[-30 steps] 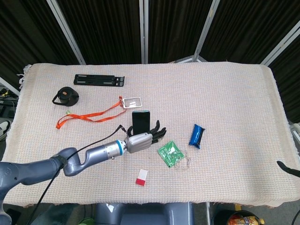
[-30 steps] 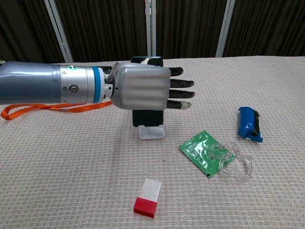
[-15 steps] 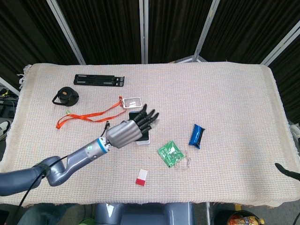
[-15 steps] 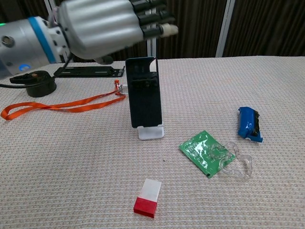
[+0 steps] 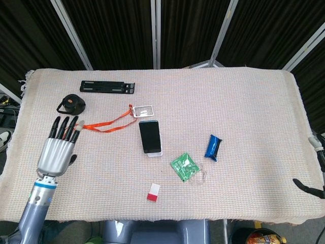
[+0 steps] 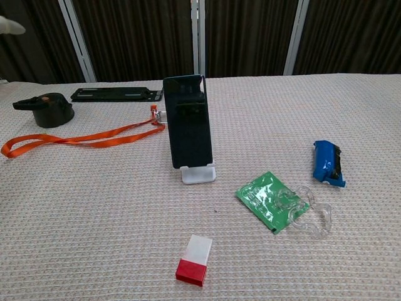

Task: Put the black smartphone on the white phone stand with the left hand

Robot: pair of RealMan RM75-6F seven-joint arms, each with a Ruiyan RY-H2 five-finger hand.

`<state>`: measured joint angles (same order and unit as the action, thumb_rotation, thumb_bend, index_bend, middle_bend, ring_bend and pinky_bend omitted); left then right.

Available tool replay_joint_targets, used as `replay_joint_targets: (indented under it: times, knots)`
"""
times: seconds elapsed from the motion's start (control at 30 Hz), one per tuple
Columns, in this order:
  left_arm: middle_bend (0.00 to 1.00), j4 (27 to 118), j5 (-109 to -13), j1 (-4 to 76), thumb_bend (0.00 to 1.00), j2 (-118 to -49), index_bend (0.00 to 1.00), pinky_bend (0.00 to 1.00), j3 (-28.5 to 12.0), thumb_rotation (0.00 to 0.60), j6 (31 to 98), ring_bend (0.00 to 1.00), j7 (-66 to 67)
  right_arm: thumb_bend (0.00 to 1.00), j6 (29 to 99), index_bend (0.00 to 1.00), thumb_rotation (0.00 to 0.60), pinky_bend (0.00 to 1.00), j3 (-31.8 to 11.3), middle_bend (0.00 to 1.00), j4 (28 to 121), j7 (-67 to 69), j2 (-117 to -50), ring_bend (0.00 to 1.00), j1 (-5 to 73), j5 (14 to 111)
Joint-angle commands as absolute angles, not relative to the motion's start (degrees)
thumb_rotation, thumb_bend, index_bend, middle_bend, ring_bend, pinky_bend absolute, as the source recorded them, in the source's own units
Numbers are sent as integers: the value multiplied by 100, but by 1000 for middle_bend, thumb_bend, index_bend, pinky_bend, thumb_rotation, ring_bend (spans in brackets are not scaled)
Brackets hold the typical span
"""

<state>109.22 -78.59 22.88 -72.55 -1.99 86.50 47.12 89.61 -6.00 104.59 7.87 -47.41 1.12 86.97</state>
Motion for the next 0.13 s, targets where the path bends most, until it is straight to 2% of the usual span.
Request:
replay_joint_targets:
  times: [0.03, 0.13]
  knots:
    - [0, 10837, -8074, 1967, 0, -7199, 0, 0, 35, 600, 8871, 0, 4200, 0, 8980, 0, 600, 0, -581, 0, 10484, 755, -4741, 0, 110, 8752]
    - [0, 10718, -8168, 1845, 0, -7218, 0, 0, 62, 600, 8908, 0, 3904, 0, 8993, 0, 600, 0, -553, 0, 10519, 691, -4750, 0, 108, 8816]
